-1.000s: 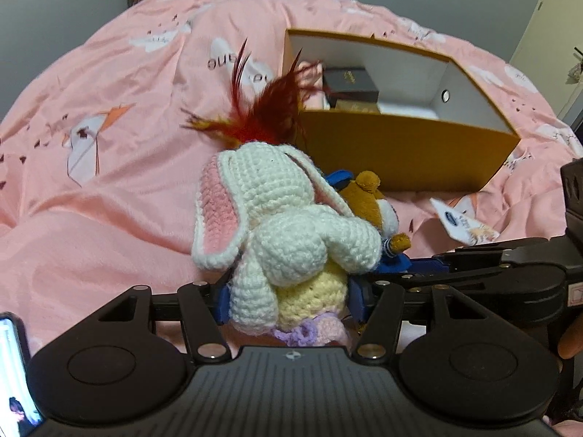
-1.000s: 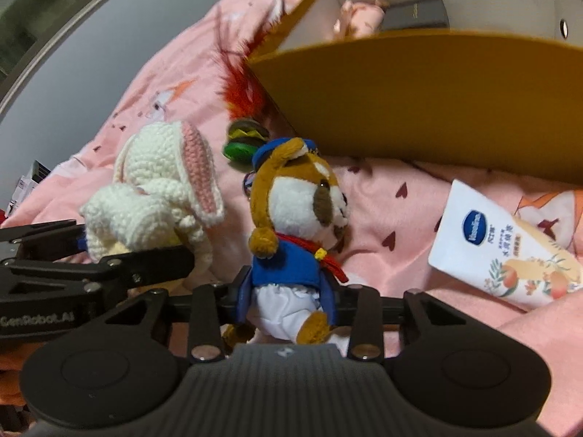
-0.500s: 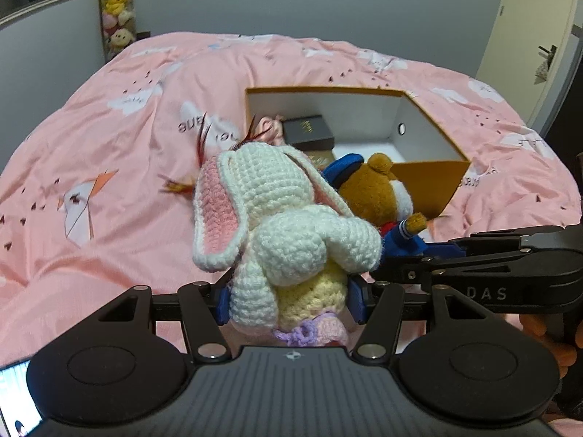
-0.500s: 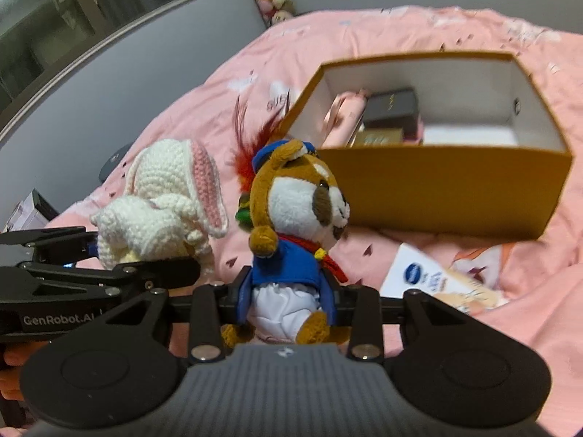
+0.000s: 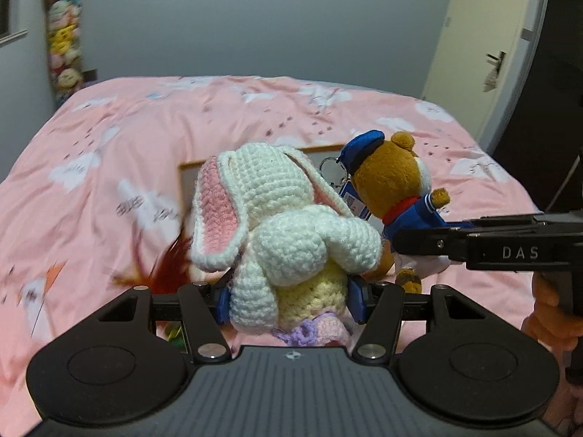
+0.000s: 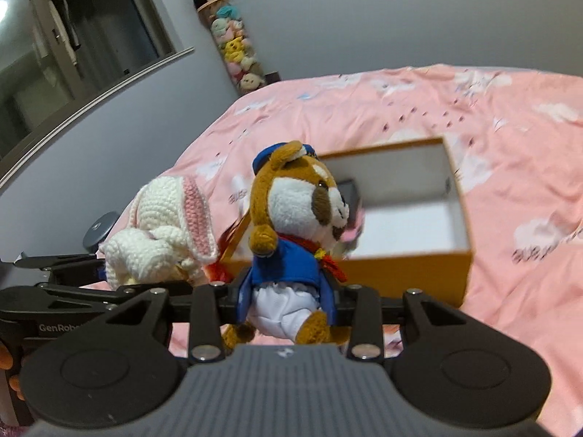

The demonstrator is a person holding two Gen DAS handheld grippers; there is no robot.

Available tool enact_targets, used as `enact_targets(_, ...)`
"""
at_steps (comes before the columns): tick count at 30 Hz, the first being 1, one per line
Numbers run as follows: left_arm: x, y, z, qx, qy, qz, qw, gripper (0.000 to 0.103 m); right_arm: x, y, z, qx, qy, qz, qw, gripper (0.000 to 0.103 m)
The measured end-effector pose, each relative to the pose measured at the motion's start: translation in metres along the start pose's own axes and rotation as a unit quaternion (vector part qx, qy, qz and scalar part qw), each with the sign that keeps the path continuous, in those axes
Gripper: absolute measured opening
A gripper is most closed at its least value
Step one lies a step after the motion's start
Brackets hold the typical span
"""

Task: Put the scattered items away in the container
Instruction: 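Lift the bunny and plush dog over the shoebox with both grippers, then lower the bunny and plush dog into the shoebox and open both grippers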

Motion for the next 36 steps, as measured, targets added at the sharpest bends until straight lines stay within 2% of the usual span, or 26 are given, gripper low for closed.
enact_targets(4,0.025,0.008,0.026,-0.024,0.002,0.01,0.9997,0.067,0.027,0.021,0.002,-0.035,0.0,-0.016,0.999,0.041)
enact_targets(9,0.042,0.012,0.071,-0.045,-0.015,0.019,0.9987,0.067,0.048,0.052,0.029,-0.084,-0.021,-0.029,0.996,0.041)
enact_targets(15,0.046,0.008,0.136,-0.085,-0.058,0.009,0.9947,0.067,0.057,0.077,0.063,-0.094,-0.056,-0.01,0.994,0.041)
enact_targets(19,0.046,0.0,0.171,-0.093,-0.077,0.015,0.9926,0.067,0.058,0.092,0.092,-0.119,-0.091,-0.021,0.989,0.041)
enact_targets(23,0.041,-0.003,0.2,-0.098,-0.103,0.015,0.9898,0.067,0.058,0.109,0.121,-0.126,-0.118,-0.011,0.985,0.041)
enact_targets(31,0.034,-0.003,0.232,-0.109,-0.115,0.008,0.9873,0.067,0.058,0.121,0.152,-0.115,-0.147,0.019,0.982,0.041)
enact_targets(36,0.028,-0.003,0.247,-0.101,-0.129,0.004,0.9865,0.068,0.052,0.127,0.17,-0.128,-0.17,0.024,0.977,0.041)
Point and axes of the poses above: each gripper's, at about its wrist camera, not at the fingertips, and z roughly the way its jaws point, y to its right, x to its top, the point moved 10 cm from there along z, roughly the way its jaws point, and after that the axes turned 3 degrees about y, right-handed, at the moved point
